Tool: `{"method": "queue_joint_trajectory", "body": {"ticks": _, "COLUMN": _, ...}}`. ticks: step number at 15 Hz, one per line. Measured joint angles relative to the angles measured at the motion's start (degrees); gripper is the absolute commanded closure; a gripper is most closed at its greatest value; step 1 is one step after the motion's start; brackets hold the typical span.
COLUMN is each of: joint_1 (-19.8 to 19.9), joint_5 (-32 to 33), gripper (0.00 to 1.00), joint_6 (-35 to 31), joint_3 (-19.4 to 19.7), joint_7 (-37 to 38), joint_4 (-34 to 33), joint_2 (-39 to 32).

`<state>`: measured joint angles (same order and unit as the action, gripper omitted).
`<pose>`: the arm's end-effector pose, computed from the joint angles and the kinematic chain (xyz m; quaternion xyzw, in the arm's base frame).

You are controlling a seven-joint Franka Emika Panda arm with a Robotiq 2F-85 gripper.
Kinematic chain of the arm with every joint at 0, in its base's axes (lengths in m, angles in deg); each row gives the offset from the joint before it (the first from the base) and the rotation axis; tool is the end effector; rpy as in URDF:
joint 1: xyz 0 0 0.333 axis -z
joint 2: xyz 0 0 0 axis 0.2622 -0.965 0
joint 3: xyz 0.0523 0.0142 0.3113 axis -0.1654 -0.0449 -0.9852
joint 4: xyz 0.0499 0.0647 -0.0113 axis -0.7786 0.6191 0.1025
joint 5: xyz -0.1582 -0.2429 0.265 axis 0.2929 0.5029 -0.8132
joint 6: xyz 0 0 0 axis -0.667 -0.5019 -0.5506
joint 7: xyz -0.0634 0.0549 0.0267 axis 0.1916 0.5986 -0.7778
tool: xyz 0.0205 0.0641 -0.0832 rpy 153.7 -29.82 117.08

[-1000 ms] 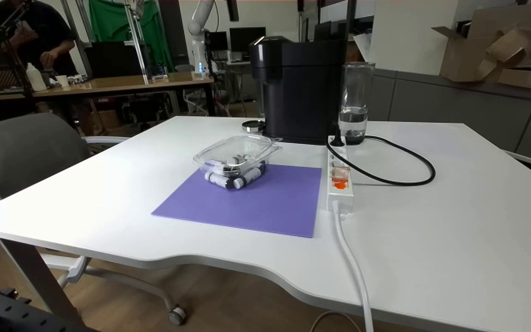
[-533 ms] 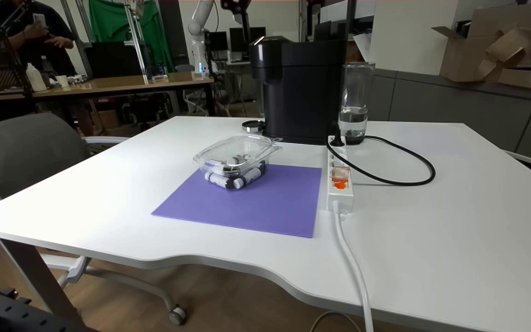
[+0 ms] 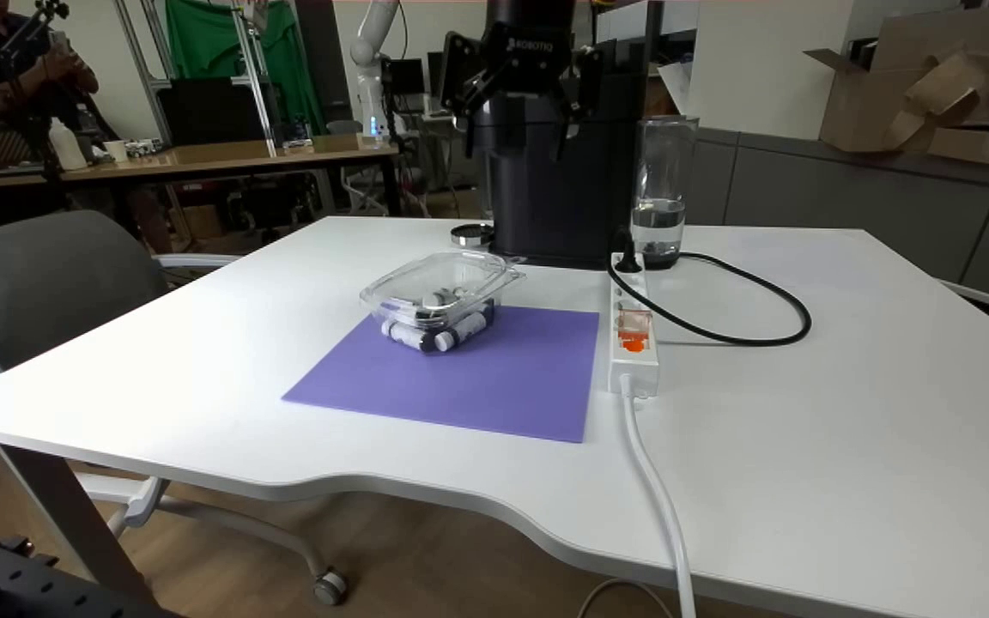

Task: Open the clear container, remove one of the bottles that are inside it, and then put the bottle on the table

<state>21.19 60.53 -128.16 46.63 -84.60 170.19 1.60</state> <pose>0.5264 -0.1457 0.3148 -0.9587 -0.2608 -0.0795 0.0814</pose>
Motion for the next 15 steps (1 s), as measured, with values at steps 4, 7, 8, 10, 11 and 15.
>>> {"method": "queue_joint_trajectory", "body": {"ticks": 4, "joint_1": 1.2, "joint_5": -0.5, "gripper": 0.0, "joint_6": 1.6, "joint_3": -0.8, "joint_7": -0.9, "joint_4": -3.6, "joint_2": -3.7}}
{"method": "queue_joint_trajectory", "body": {"ticks": 7, "joint_1": 2.5, "joint_5": -0.5, "gripper": 0.0, "joint_6": 1.3, "joint_3": -2.2, "joint_7": -0.7, "joint_4": -3.6, "joint_2": -4.3}}
{"method": "queue_joint_trajectory", "body": {"ticks": 8, "joint_1": 3.0, "joint_5": -0.5, "gripper": 0.0, "joint_6": 1.1, "joint_3": -2.6, "joint_7": -0.5, "joint_4": -3.9, "joint_2": -5.1}}
{"method": "queue_joint_trajectory", "body": {"ticks": 10, "joint_1": 3.7, "joint_5": -0.5, "gripper": 0.0, "joint_6": 0.5, "joint_3": -3.2, "joint_7": -0.4, "joint_4": -5.0, "joint_2": -7.4}}
{"method": "queue_joint_trajectory", "body": {"ticks": 11, "joint_1": 4.0, "joint_5": -0.4, "gripper": 0.0, "joint_6": -0.1, "joint_3": -3.4, "joint_7": -0.2, "joint_4": -5.7, "joint_2": -8.8}}
{"method": "queue_joint_trajectory", "body": {"ticks": 15, "joint_1": 4.8, "joint_5": 0.5, "gripper": 0.0, "joint_6": -1.9, "joint_3": -4.7, "joint_7": 0.8, "joint_4": -9.5, "joint_2": -14.5}}
